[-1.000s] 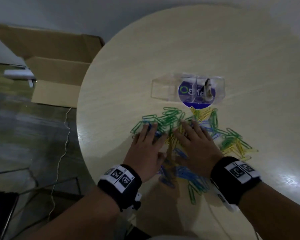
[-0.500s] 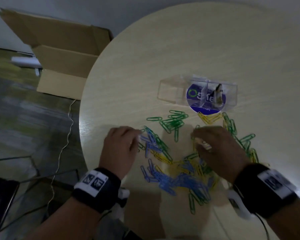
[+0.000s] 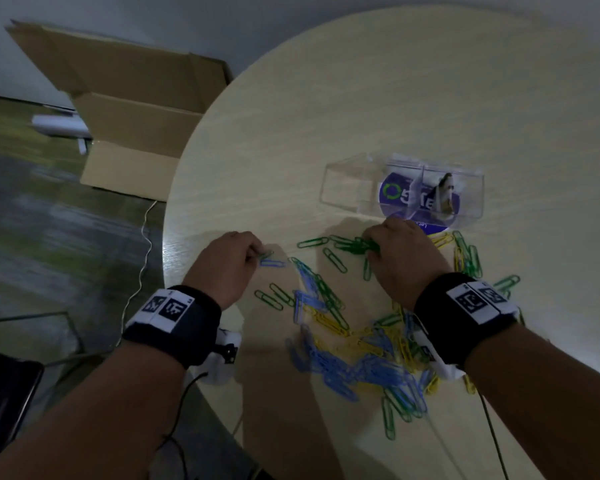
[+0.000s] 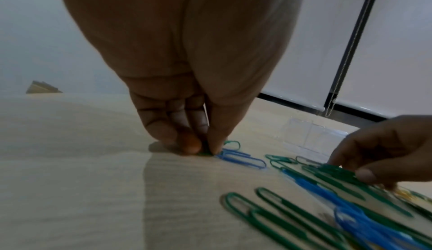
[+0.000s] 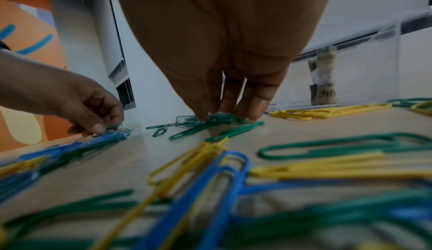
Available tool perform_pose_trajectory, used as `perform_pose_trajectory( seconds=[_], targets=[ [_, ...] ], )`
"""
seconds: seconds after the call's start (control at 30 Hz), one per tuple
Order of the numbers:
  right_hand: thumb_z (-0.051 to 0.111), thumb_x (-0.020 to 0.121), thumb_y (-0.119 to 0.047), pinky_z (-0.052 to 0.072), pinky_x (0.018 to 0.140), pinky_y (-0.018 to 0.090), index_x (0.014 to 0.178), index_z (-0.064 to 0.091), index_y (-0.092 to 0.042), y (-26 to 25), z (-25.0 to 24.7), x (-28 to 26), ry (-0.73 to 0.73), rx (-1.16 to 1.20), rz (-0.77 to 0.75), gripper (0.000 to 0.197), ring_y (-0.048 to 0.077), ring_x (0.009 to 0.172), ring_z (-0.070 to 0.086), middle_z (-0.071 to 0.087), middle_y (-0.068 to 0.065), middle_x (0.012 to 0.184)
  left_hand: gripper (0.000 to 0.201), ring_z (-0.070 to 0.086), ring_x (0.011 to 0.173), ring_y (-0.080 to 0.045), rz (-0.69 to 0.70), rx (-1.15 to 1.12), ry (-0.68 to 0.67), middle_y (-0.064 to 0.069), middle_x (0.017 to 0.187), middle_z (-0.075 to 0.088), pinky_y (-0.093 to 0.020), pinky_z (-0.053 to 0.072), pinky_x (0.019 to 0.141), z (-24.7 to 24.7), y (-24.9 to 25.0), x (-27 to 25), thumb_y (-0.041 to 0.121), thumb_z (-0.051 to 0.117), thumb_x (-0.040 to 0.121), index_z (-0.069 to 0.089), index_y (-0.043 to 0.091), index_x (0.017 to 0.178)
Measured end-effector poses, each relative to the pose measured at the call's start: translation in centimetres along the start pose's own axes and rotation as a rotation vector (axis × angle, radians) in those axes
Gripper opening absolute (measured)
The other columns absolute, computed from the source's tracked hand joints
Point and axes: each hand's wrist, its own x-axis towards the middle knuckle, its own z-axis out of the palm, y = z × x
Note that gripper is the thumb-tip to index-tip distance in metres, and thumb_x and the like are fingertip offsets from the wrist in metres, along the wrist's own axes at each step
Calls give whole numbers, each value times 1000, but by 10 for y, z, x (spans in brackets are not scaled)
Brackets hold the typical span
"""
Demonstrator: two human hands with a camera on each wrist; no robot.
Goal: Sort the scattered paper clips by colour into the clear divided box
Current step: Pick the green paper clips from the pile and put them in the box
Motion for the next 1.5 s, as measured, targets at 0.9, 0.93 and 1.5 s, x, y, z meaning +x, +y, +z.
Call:
perform_pose_trajectory(
  seconds=[0.9,0.93,1.5],
  targets=[
    [56,84,-22,39,72,32,96,58,-10,12,-1,-11,21,105,173,16,32,92,55,55,11,101,14,65,93,-23,-39,-75,27,-5,100,71,-38,53,85,10,42,31,24,65,91,70,15,101],
    [55,85,-22,37,70,31,95,58,-10,12,-2,-11,25,107,173,17,32,91,55,55,11,100,16,64,94,-23,-59,-76,14,-6,101,70,-37,52,85,8,39,31,23,64,92,70,14,103],
    [54,86,-20,43,77,35,103,59,-7,-13,-4,11,18,123,89,21,34,94,55,55,14,103,10,63,92,-24,-41,-12,128,-6,101,67,-38,53,82,9,22,24,21,63,91,67,18,99]
  ],
)
